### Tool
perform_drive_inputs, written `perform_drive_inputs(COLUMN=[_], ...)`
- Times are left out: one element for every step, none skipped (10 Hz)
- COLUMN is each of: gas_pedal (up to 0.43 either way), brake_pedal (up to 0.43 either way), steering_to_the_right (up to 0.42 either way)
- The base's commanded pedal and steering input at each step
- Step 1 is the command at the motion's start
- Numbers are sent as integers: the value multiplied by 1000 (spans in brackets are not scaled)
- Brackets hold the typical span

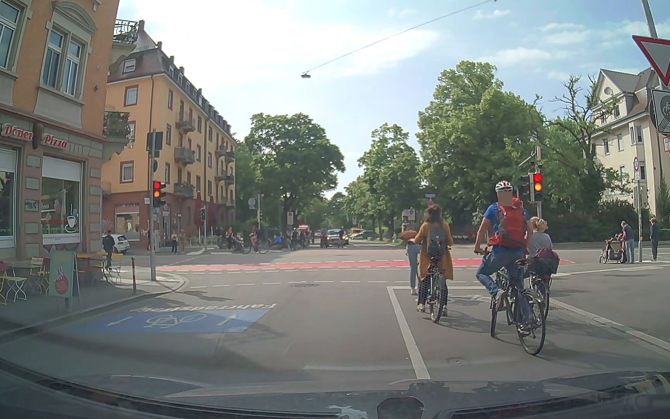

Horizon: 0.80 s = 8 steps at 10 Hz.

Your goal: Follow the waypoints while adhering to traffic rules and regulations

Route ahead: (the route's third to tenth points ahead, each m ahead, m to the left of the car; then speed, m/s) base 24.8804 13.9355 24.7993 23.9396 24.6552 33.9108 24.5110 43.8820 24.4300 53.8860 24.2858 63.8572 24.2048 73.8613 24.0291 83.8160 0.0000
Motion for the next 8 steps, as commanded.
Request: perform_drive_inputs(gas_pedal=[0,0,0,0,0,0,0,0], brake_pedal=[287,287,287,287,287,287,287,287], steering_to_the_right=[-15,-15,-15,-15,-15,-15,-15,-15])
